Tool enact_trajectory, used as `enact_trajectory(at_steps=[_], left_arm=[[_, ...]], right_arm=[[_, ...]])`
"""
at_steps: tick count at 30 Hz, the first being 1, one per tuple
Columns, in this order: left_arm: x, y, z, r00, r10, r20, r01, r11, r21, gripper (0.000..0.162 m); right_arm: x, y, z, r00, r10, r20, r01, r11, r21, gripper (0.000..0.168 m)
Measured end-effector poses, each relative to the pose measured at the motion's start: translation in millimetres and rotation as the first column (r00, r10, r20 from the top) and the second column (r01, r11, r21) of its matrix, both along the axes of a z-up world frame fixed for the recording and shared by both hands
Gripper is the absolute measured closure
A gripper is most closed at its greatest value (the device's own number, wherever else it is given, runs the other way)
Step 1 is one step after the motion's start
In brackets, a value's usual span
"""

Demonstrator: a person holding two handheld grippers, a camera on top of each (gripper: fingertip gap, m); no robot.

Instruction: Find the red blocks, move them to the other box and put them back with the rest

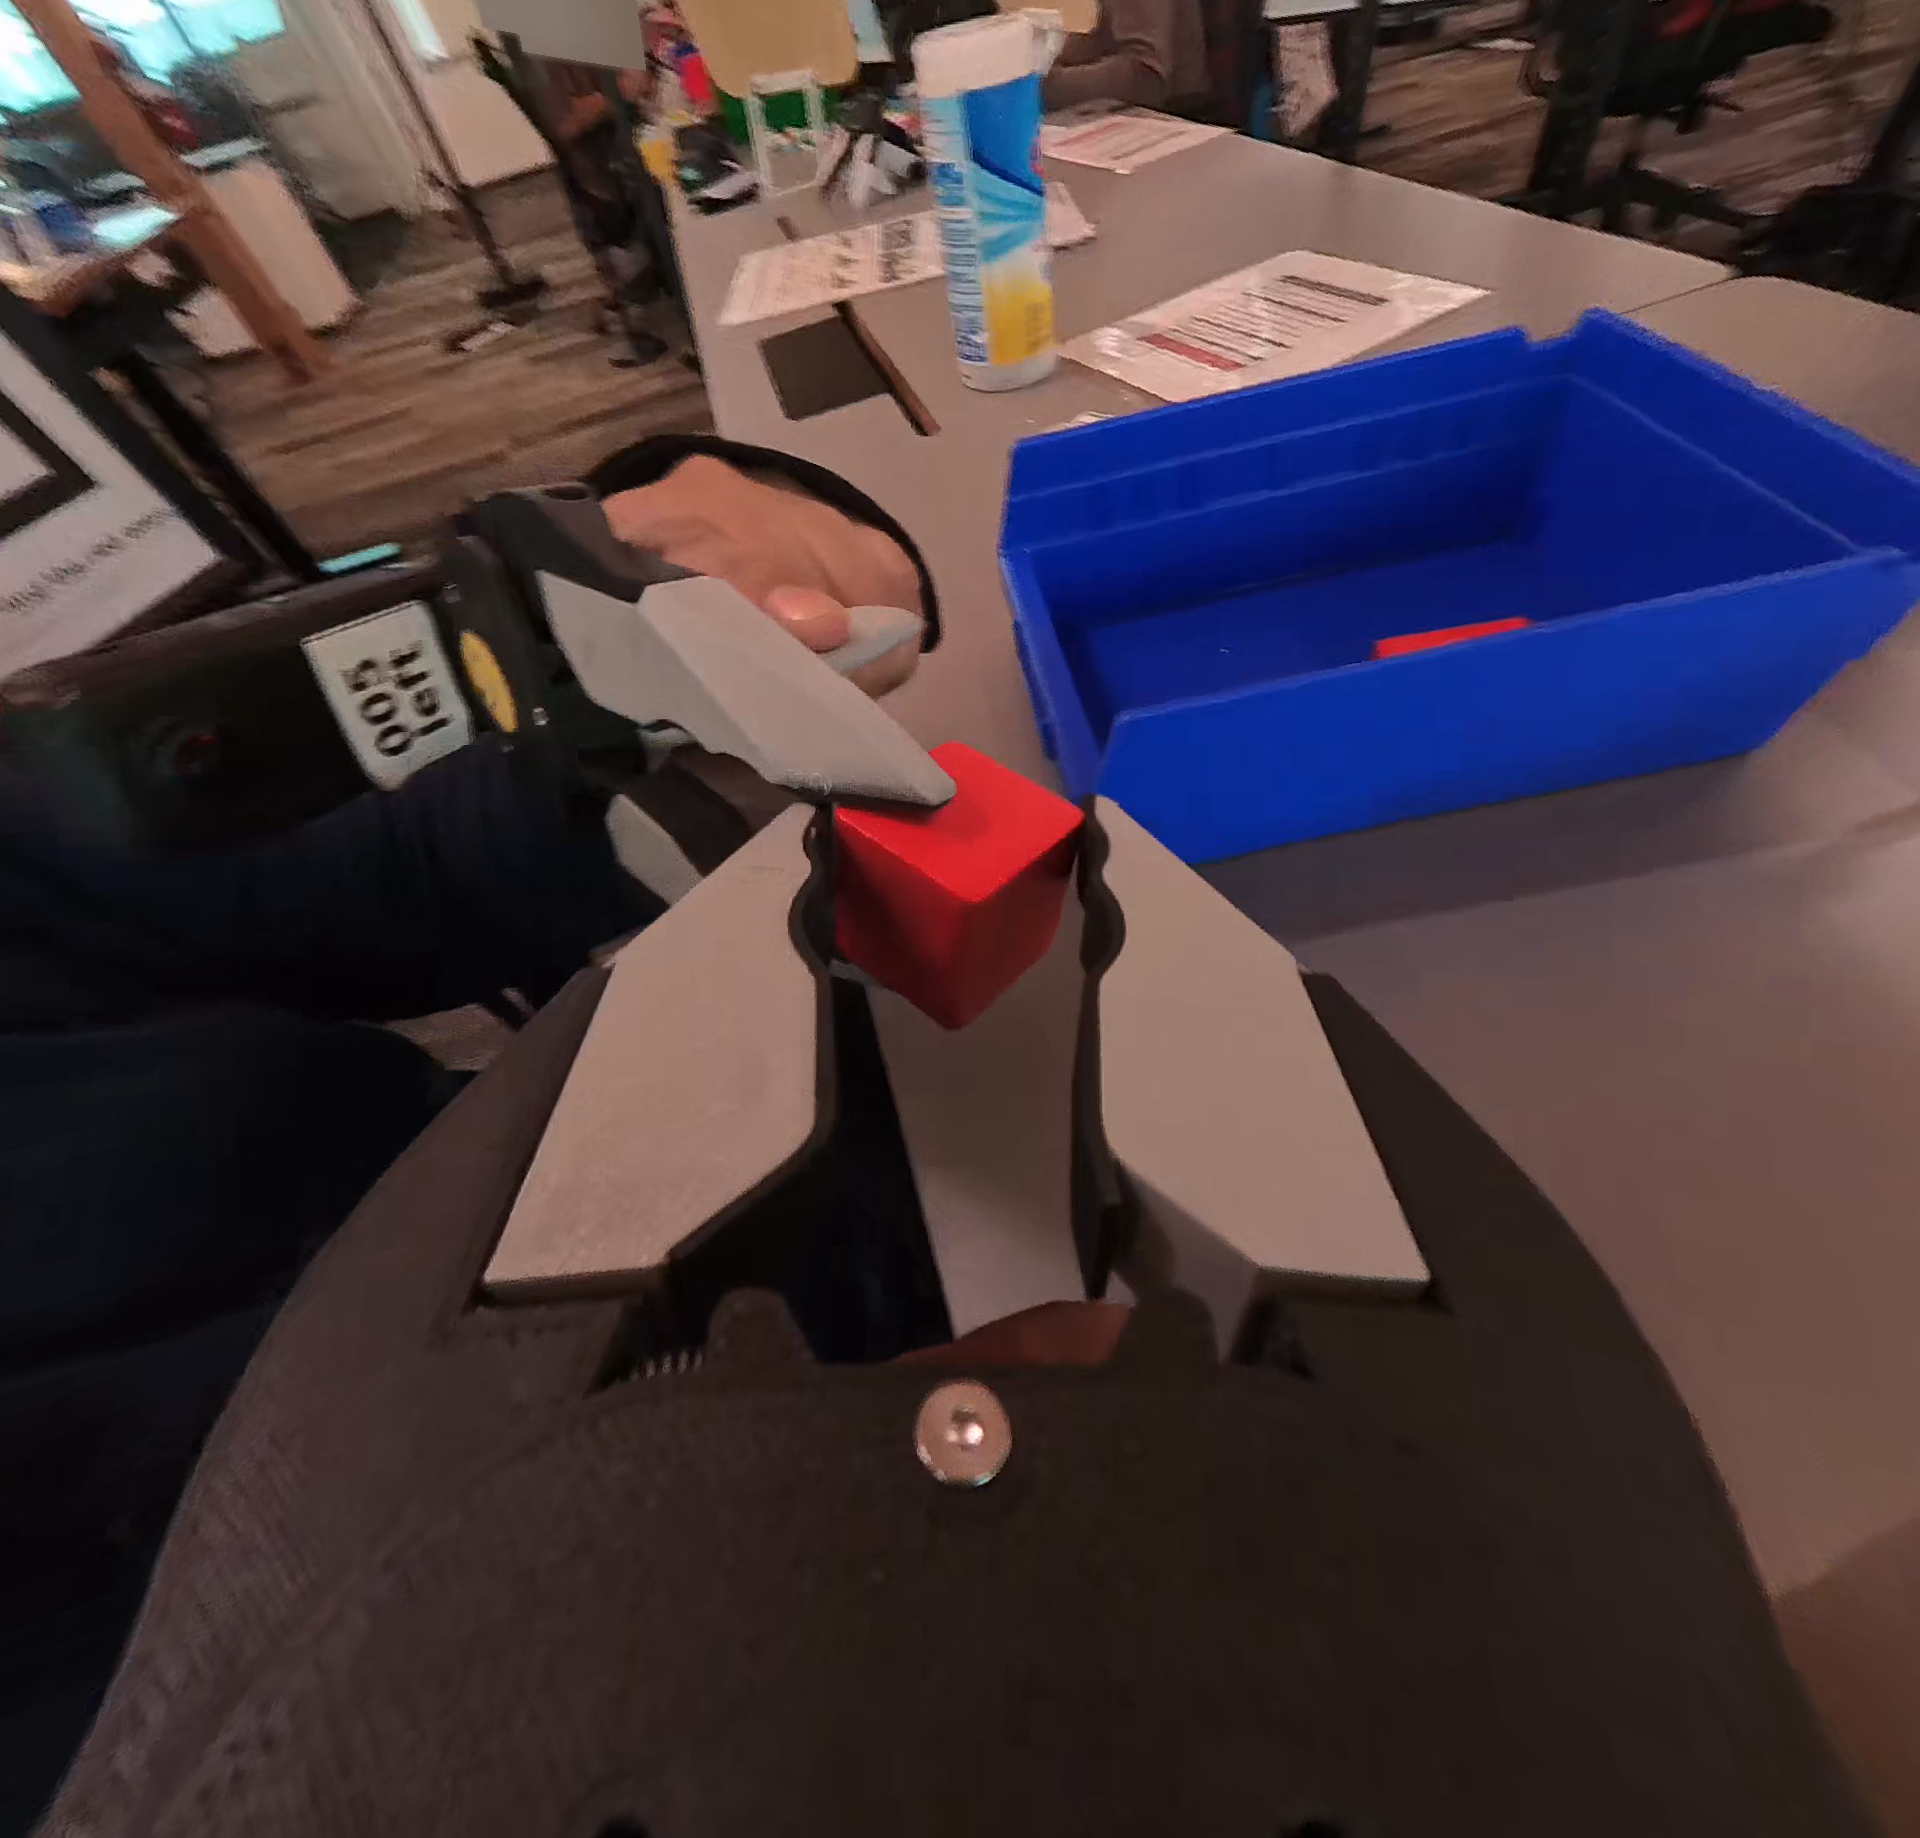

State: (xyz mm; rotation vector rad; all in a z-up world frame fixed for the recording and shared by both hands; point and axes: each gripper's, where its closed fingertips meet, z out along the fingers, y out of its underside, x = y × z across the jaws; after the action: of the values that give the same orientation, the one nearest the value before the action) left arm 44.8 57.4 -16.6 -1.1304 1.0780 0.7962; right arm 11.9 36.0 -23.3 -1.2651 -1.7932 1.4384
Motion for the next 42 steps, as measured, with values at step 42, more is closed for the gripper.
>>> enact_trajectory(at_steps=[42], left_arm=[[-220.0, -8.4, -38.6, 0.458, 0.690, 0.560, -0.437, 0.723, -0.535, 0.145]], right_arm=[[89.0, 266.7, 16.5, 0.605, -0.788, -0.115, 0.782, 0.561, 0.271, 0.124]])
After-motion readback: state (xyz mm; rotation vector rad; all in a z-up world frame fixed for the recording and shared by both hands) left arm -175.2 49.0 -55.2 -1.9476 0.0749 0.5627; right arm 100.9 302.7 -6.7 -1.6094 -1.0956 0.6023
